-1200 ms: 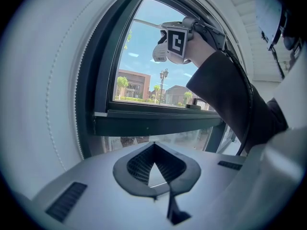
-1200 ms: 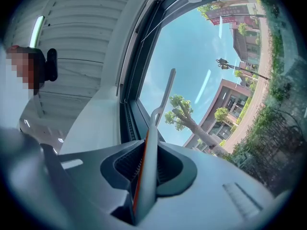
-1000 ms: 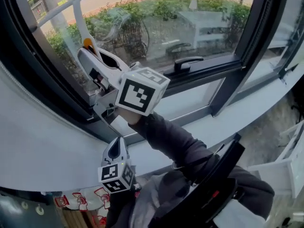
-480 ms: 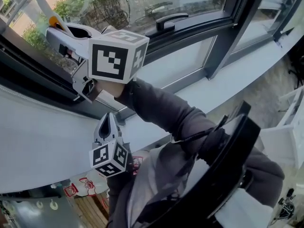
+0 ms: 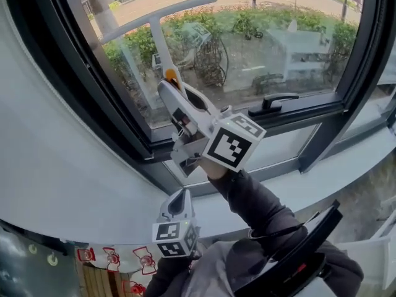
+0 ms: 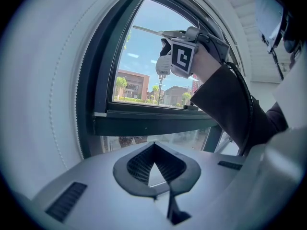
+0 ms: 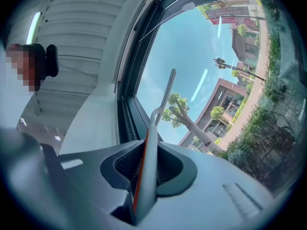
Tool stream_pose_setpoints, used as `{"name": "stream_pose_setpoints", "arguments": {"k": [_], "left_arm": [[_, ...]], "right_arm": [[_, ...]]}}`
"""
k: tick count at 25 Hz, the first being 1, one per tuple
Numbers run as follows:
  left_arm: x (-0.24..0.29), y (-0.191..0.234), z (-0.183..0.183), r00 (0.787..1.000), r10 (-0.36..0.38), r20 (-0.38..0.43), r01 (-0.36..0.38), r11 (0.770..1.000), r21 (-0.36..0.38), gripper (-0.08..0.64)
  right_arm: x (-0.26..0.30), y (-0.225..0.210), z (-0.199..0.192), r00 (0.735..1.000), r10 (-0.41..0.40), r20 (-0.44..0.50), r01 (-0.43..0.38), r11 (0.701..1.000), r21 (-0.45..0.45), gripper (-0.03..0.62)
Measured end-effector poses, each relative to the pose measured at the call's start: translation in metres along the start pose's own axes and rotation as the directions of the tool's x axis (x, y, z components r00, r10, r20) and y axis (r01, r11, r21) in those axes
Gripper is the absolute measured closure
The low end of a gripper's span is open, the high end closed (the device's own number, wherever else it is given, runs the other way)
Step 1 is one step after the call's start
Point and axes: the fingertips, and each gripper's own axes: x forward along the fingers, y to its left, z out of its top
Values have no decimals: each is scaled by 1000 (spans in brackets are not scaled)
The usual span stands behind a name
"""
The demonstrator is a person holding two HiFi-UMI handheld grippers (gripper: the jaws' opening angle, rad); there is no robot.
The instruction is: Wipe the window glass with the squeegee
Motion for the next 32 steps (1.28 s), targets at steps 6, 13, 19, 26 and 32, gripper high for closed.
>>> {"name": "stream_pose_setpoints", "arguments": {"k": [6,13,19,26,32], "left_arm": [[4,1,3,1000,0,-4,0,1000,-6,561],[4,-2,9,1000,-5,-5,5,1000,-7,561],[5,-3,6,1000,-6,-14,6,1000,-9,561],[2,-8,5,1000,-8,-20,8,1000,-7,561],[3,-8,-3,1000,-9,-26,9,1000,-3,561]], "right_arm": [[0,-3,-2,1000,-5,-2,6,1000,13,528],[-1,-5,-5,1000,-20,-11,20,999,26,528],[-5,-11,-13,999,-32,-21,33,998,44,528],[-12,-12,-17,999,-44,-32,46,998,53,528],[-19,-16,-26,998,-53,-36,55,996,63,528]]}}
